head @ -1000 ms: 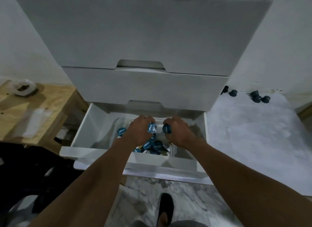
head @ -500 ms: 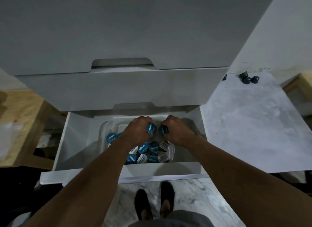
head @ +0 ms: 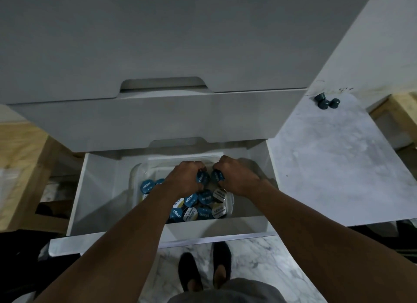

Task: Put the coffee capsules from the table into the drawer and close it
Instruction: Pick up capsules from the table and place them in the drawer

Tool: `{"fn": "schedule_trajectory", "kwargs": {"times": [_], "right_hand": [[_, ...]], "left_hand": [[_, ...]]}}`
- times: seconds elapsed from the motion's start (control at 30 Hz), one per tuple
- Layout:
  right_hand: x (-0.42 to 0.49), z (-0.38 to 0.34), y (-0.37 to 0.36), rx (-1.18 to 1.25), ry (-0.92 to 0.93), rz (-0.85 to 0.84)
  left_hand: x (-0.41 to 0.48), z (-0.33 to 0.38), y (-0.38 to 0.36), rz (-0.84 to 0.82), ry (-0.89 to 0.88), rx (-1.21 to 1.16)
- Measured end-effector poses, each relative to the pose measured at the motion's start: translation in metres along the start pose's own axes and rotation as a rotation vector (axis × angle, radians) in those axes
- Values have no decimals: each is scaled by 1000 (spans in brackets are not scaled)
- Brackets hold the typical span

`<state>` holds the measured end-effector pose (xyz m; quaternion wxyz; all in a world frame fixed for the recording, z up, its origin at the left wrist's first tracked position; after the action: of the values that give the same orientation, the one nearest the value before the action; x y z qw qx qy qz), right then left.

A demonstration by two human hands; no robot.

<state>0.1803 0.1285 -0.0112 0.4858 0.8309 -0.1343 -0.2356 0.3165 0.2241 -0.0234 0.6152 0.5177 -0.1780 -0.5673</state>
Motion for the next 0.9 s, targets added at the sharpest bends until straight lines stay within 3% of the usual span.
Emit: {"fn": "schedule_trajectory", "kwargs": {"times": [0.9], "right_hand": [[-2, 3, 0, 16, -27, -28]], "left_hand": [[-3, 11, -2, 4, 57, 73]]}}
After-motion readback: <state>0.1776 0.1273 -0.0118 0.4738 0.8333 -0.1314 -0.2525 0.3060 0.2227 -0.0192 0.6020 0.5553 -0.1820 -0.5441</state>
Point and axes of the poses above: each hand's wrist, its own x-axis towards the middle knuckle, its own y-axis out of the back of the hand, z = x × y, the point moved 1 cm from there along x, towards the middle knuckle, and after that the axes turned 4 degrees about x, right-handed, at the moved point
